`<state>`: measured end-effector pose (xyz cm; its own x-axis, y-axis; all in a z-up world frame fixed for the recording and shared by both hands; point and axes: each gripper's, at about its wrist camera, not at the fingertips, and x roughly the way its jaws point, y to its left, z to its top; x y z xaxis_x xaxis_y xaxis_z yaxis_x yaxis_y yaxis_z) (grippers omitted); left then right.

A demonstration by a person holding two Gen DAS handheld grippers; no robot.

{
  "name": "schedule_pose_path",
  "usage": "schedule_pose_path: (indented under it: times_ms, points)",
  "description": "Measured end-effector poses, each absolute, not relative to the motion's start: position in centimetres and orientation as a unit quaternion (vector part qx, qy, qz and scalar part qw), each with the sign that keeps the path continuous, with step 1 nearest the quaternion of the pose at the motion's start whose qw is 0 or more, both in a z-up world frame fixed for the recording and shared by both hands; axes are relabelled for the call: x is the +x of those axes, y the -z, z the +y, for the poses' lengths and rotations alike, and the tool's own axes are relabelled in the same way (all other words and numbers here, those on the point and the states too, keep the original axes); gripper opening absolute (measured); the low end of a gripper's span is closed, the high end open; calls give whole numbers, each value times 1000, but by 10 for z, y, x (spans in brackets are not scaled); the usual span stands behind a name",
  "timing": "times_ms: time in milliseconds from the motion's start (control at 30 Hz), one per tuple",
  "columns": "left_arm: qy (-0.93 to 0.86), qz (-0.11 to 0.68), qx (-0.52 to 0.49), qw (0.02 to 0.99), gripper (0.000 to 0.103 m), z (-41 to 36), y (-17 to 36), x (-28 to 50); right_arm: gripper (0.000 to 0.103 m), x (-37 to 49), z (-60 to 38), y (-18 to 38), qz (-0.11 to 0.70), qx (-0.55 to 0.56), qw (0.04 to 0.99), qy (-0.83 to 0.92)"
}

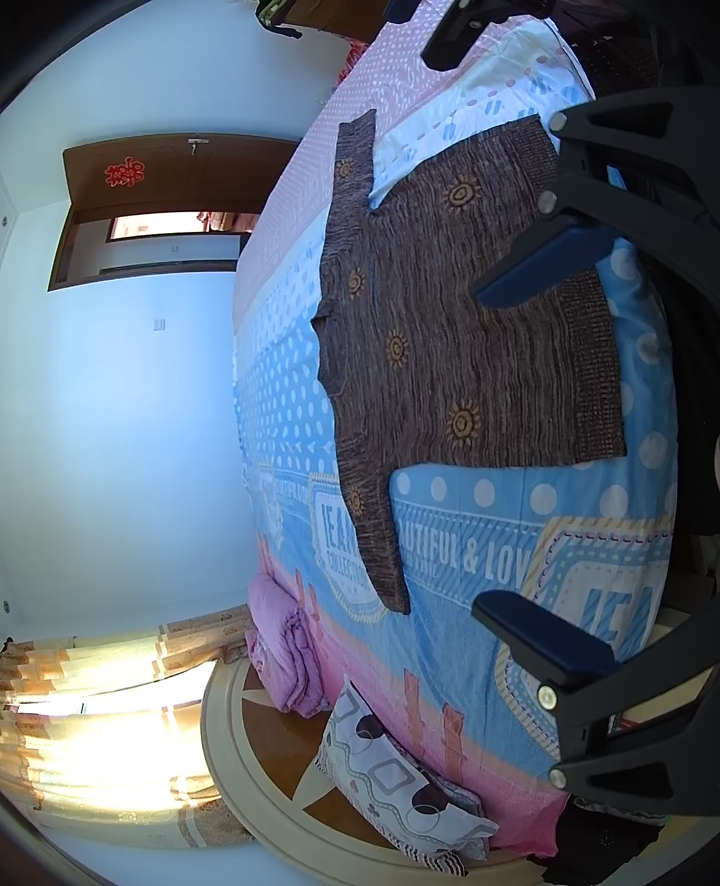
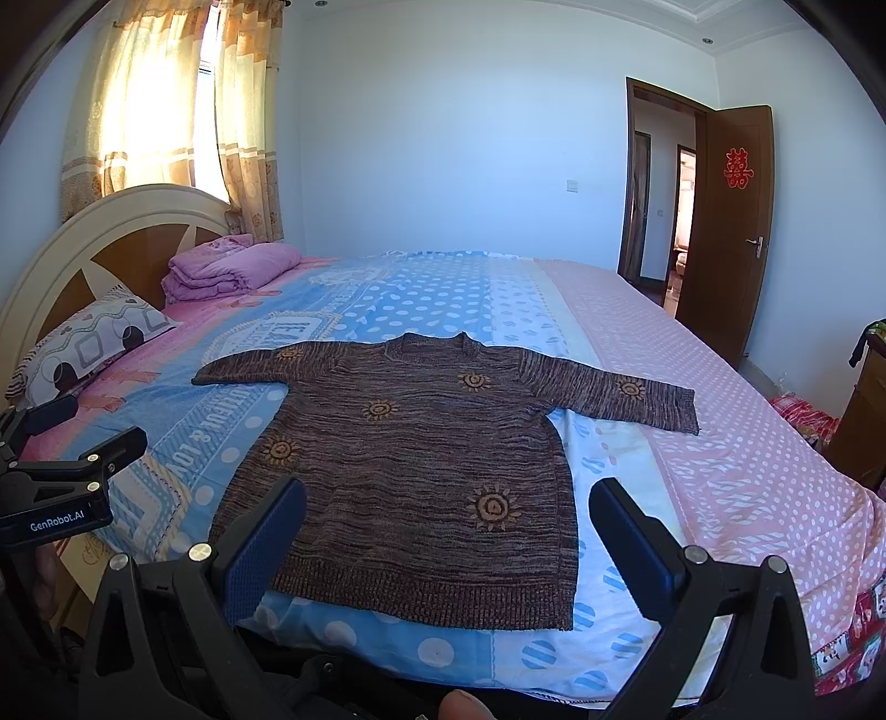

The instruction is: Fold small clothes

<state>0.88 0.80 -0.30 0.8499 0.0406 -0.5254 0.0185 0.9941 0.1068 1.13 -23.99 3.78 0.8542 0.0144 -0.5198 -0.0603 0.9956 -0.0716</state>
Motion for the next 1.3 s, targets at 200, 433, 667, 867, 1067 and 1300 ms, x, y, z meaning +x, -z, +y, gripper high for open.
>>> schedule_pose_path:
  times_ms: [200,433,667,867,1067,1300]
  points:
    - [-8,273,53,960,103,10,2,10,102,11,-240,-38,269,-43,962,-20]
    - [-9,273,54,960,103,10,2,10,102,11,-240,-37,270,-43,962,-20]
    - [-10,275,56,960,103,11,3,10,102,13,-239,-35,272,-44,961,-20]
    - [-11,276,57,959,103,10,4,11,102,14,-239,-34,274,-44,960,-21]
    - [-7,277,63,959,103,7,6,15,102,17,-240,-31,278,-47,959,-20]
    - [10,286,68,956,103,1,12,37,102,36,-251,-17,285,-64,956,-17]
